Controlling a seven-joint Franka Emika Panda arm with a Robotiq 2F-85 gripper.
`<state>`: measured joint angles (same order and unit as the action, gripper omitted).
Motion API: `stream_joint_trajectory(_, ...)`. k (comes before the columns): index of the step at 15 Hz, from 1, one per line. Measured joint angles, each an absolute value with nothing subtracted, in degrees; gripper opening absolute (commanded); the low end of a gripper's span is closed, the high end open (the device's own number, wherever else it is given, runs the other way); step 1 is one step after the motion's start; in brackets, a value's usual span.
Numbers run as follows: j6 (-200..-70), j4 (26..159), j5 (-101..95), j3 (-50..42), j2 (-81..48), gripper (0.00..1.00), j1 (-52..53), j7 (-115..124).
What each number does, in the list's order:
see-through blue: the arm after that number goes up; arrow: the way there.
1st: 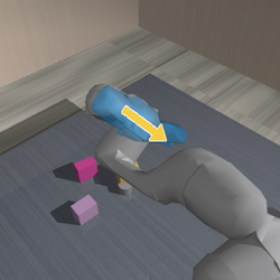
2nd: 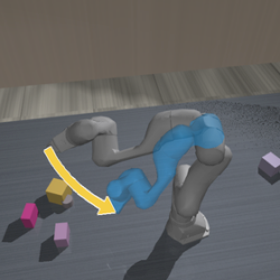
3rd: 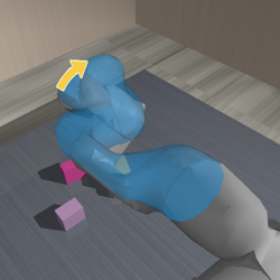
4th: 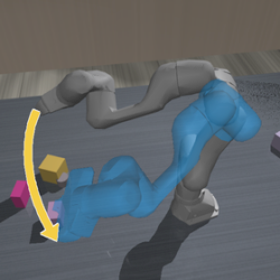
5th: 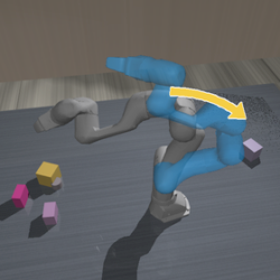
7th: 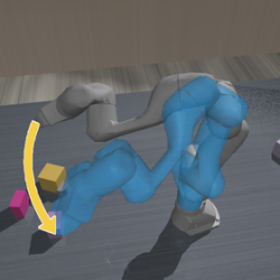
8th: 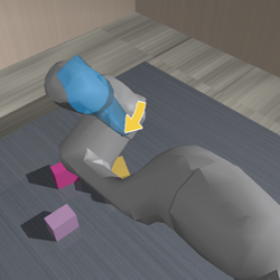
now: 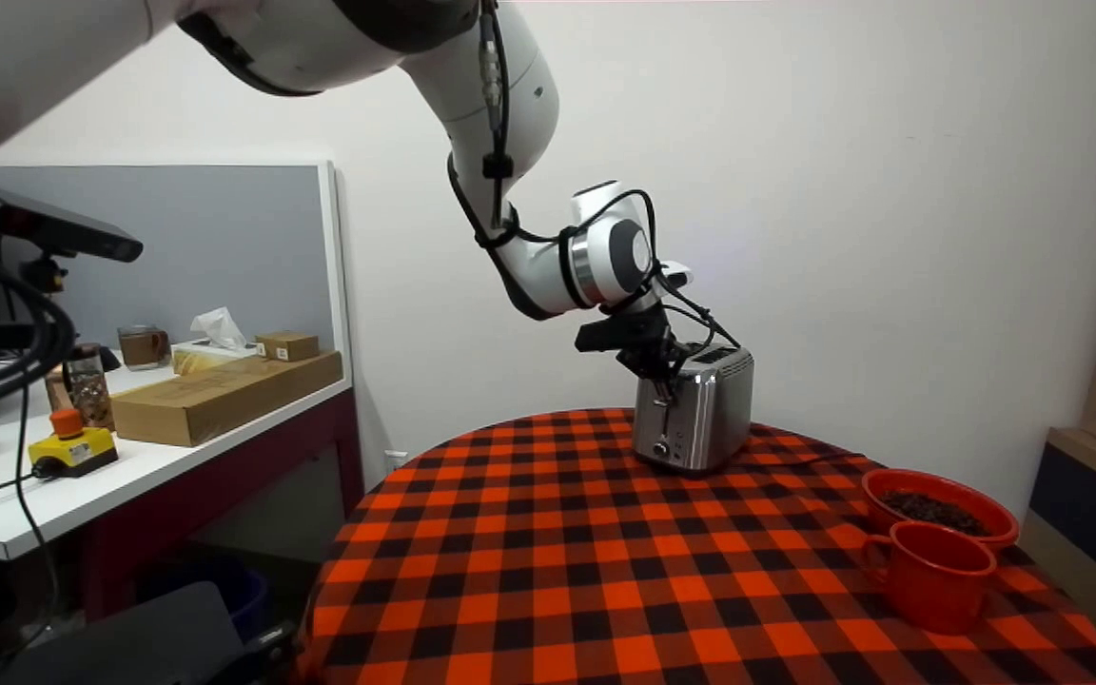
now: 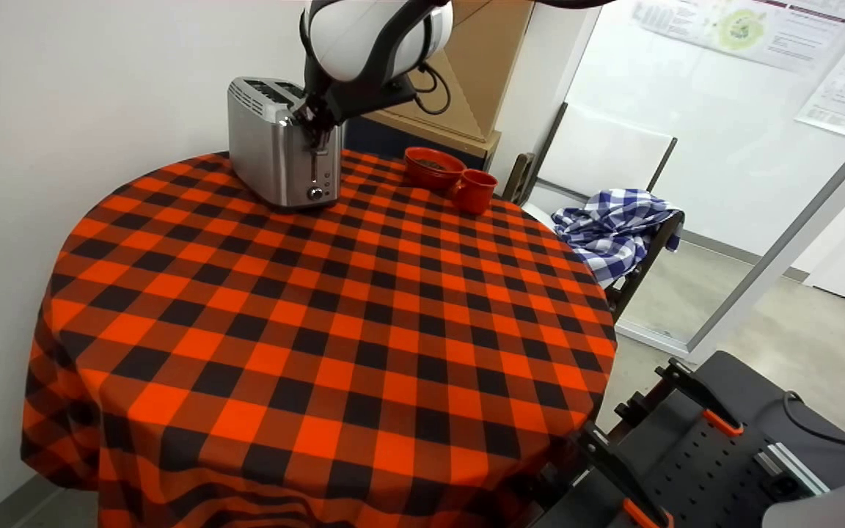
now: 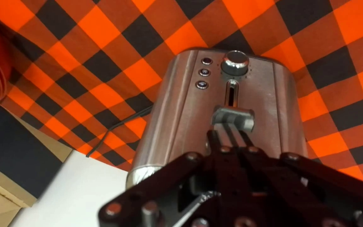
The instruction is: Push down the switch of the toaster
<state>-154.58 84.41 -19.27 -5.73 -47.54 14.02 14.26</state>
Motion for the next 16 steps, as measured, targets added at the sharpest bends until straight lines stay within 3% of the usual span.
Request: stream_joint_trajectory(16,-137.1,69.8,-19.6,-6.1,-57.7,0.00,16.1,9.9)
